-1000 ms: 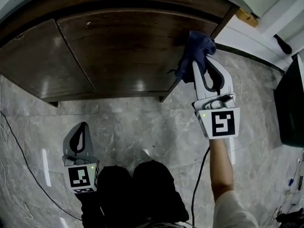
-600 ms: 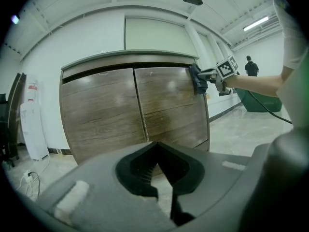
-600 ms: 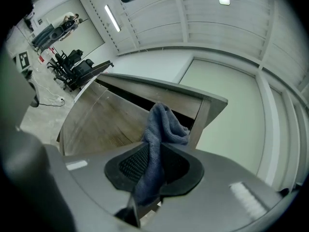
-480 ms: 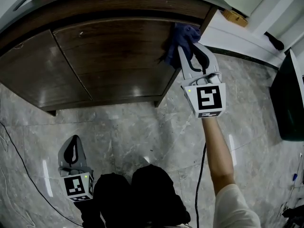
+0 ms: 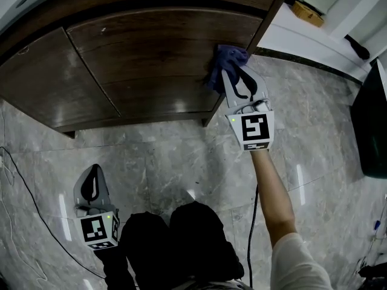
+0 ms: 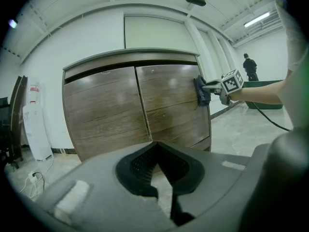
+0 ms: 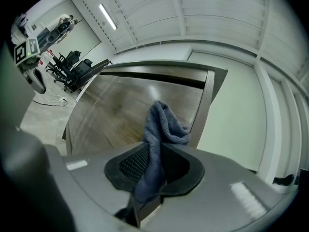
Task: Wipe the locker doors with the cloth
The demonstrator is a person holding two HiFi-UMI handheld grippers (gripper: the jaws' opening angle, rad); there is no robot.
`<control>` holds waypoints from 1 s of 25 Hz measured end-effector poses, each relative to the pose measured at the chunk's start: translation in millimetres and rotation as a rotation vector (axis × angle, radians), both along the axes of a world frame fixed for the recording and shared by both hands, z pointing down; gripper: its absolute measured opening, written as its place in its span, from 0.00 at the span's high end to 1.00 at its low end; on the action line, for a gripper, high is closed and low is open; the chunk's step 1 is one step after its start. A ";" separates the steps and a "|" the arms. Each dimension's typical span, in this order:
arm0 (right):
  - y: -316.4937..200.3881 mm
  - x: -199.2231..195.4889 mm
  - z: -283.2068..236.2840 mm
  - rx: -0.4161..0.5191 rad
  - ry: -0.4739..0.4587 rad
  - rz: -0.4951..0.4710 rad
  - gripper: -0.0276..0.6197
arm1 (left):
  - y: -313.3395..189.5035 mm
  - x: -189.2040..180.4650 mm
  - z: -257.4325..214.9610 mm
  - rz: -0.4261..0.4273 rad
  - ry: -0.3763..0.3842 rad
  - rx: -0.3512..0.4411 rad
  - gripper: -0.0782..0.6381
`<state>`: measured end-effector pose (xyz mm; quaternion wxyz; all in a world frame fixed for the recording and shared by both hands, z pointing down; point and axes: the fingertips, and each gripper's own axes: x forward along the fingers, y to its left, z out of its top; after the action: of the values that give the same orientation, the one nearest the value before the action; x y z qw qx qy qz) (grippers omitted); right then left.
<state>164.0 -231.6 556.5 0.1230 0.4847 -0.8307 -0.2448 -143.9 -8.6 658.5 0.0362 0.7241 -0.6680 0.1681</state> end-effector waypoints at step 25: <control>5.5 -14.5 199.4 -0.357 0.025 0.000 0.84 | 3.2 40.6 21.8 0.055 0.028 -0.044 0.89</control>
<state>149.5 -226.1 755.9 0.2177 0.4522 -0.8592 -0.0993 -103.3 -5.4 680.3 0.0568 0.7433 -0.6435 0.1735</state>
